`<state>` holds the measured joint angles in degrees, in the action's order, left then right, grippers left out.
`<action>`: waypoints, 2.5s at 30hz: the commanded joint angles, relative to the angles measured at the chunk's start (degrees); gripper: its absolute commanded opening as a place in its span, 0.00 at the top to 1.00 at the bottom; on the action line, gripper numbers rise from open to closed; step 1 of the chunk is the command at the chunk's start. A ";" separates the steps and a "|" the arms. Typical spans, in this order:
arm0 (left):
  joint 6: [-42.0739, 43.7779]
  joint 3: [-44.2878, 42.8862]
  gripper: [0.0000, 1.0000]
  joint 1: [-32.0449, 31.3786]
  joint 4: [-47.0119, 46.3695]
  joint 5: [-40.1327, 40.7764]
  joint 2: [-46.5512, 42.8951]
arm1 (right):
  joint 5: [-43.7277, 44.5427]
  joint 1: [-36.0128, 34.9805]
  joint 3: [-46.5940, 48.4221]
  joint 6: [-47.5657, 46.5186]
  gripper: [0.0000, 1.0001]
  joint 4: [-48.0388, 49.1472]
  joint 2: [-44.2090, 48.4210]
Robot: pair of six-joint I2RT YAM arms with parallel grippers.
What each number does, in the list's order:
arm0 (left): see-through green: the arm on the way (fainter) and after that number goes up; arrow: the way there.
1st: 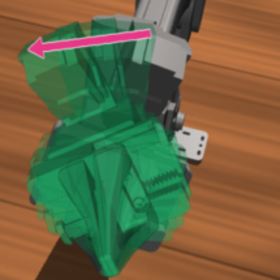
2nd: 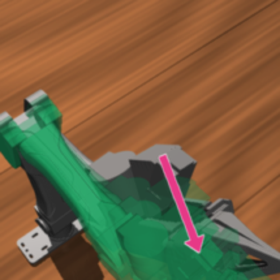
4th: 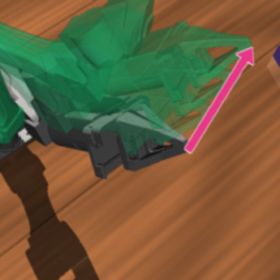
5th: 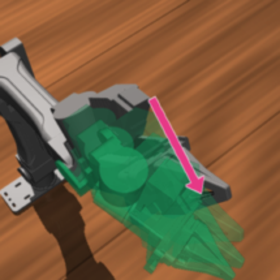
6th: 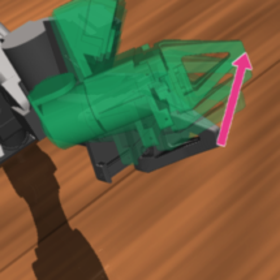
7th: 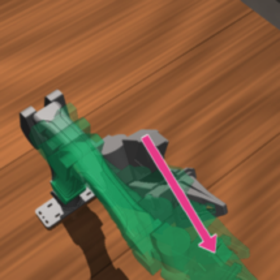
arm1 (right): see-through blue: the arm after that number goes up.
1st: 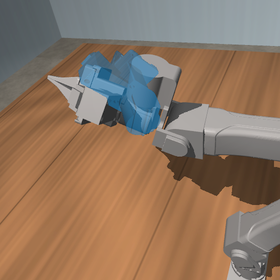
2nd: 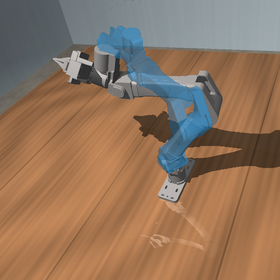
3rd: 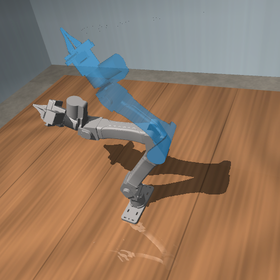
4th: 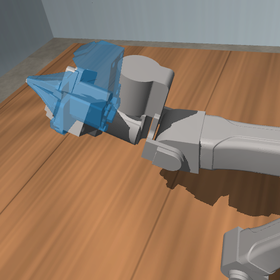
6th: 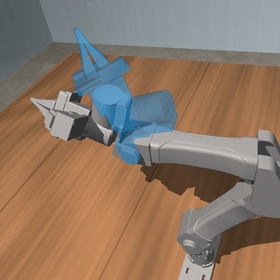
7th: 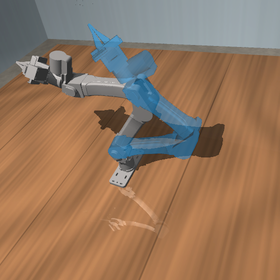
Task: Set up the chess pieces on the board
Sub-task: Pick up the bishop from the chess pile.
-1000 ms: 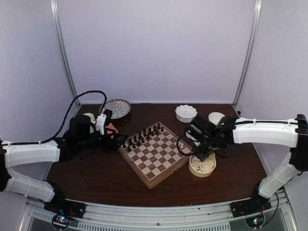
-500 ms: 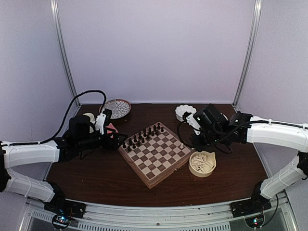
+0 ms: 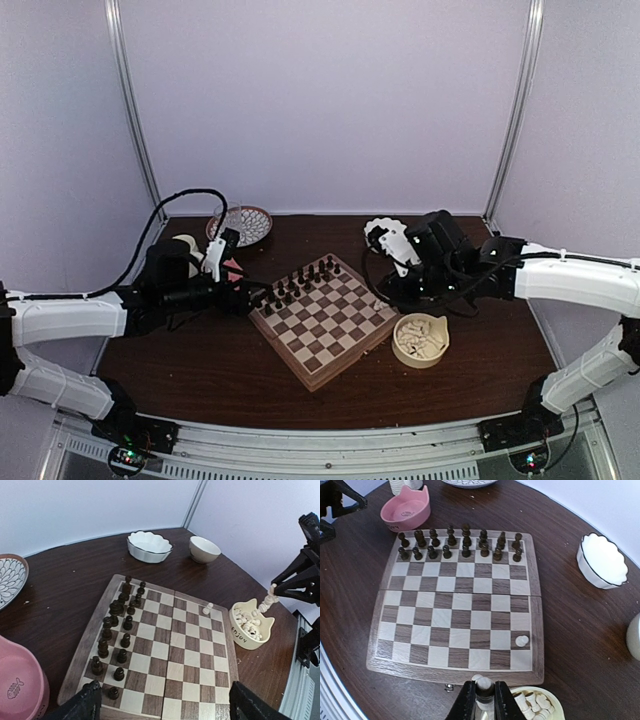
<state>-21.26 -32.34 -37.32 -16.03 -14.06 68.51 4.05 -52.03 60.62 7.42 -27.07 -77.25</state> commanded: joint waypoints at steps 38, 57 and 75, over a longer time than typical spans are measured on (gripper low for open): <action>13.91 -1.63 0.16 -14.90 -26.24 -16.09 20.77 | -35.57 -0.66 -16.24 1.41 0.86 39.79 0.44; 15.44 -2.84 0.37 -16.79 -27.76 -20.98 22.87 | -39.74 -1.89 -15.54 0.85 0.86 40.43 -0.71; 16.76 -3.59 0.66 -17.58 -26.45 -22.05 22.91 | -39.59 -3.00 -14.96 -0.03 0.87 39.81 -1.35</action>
<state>-5.48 -34.33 -54.48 -40.66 -34.87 90.67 -35.18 -54.61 44.62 7.86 11.73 -78.87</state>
